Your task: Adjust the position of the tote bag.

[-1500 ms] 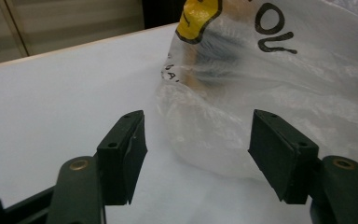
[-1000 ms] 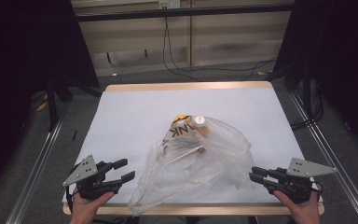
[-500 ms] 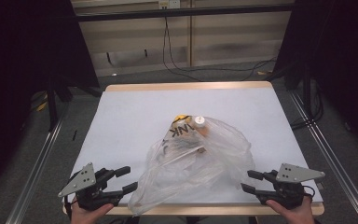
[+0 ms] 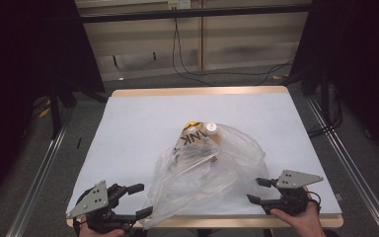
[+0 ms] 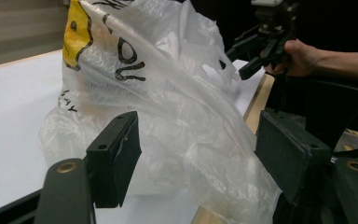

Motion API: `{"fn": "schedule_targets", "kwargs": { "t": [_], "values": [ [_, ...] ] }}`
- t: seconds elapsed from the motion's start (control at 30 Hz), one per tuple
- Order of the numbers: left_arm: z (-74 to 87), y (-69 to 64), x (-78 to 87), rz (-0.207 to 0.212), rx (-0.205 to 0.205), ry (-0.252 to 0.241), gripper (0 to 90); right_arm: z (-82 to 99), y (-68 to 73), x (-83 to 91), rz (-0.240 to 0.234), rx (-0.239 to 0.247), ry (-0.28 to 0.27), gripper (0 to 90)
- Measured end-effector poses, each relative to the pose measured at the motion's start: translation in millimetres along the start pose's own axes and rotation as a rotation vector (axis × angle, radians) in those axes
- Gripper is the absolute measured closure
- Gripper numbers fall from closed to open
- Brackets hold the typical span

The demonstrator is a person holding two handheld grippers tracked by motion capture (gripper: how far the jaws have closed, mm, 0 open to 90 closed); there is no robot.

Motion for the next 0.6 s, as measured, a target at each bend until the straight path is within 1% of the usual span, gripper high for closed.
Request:
{"fn": "schedule_targets", "kwargs": {
  "t": [0.03,0.07,0.1,0.17,0.2,0.23,0.27,0.3,0.33,0.37,0.4,0.43,0.47,0.5,0.53,0.57,0.6],
  "values": [
    [0.0,0.0,0.0,0.0,0.0,0.0,28.8,0.0,0.0,0.0,0.0,0.0,0.0,37.8],
    [0.6,-1.1,-0.4,0.009,-0.007,0.008,28.8,1.4,-1.1,-1.6,0.0,0.001,0.009,37.8],
    [0.7,-1.6,-0.6,0.005,-0.01,0.01,27.9,2.7,-2.7,-3.2,0.002,0.003,0.019,38.1],
    [0.8,-3.2,-1.6,0.01,-0.008,0.011,27.3,2.8,-4.0,-4.6,0.001,0.004,0.021,39.9],
    [3.8,-3.5,-4.1,-0.002,-0.025,0.032,26.7,3.5,-5.3,-6.2,0.004,0.008,0.028,42.2],
    [3.8,-3.5,-4.1,-0.002,-0.025,0.032,26.3,3.5,-5.3,-6.2,0.004,0.008,0.028,42.2],
    [6.9,-3.2,-6.6,-0.005,-0.028,0.048,26.3,4.1,-5.6,-7.7,-0.002,0.008,0.035,42.9],
    [12.2,-1.0,-8.3,-0.002,-0.032,0.085,26.4,5.2,-6.5,-10.9,-0.005,0.016,0.046,47.5],
    [13.9,1.6,-8.6,-0.007,-0.034,0.09,26.7,6.0,-6.2,-11.8,-0.009,0.015,0.053,52.1],
    [13.9,1.6,-8.6,-0.007,-0.034,0.09,26.7,6.0,-6.2,-11.8,-0.009,0.015,0.053,52.1],
    [16.4,5.8,-9.1,-0.01,-0.032,0.101,26.7,6.3,-5.3,-12.0,-0.017,0.019,0.054,54.7],
    [17.8,7.7,-9.8,-0.011,-0.021,0.104,27.6,6.2,-4.9,-12.2,-0.019,0.023,0.054,59.3],
    [22.4,12.7,-11.1,-0.022,-0.007,0.12,28.7,6.5,-4.2,-12.5,-0.028,0.021,0.055,66.9],
    [22.4,12.7,-11.1,-0.022,-0.007,0.12,29.6,7.0,-3.8,-13.2,-0.036,0.021,0.058,68.9],
    [27.1,16.3,-13.0,-0.025,-0.011,0.142,32.8,7.1,-3.9,-13.6,-0.028,0.023,0.063,74.9],
    [27.1,16.3,-13.0,-0.025,-0.011,0.142,35.0,6.0,-3.0,-13.2,-0.035,0.025,0.054,79.3],
    [29.1,20.8,-12.9,-0.05,-0.012,0.156,38.7,4.7,-2.3,-12.8,-0.042,0.027,0.043,83.0]
  ]
}}
Point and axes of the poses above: each handheld gripper's, and its own axes: x roughly backward along the jaws, z roughly out of its underside, y roughly to its left, the point moved 9 cm from there along -x, roughly forward along the jaws, and after that the axes turned 11 degrees about x, right-handed, at the moved point
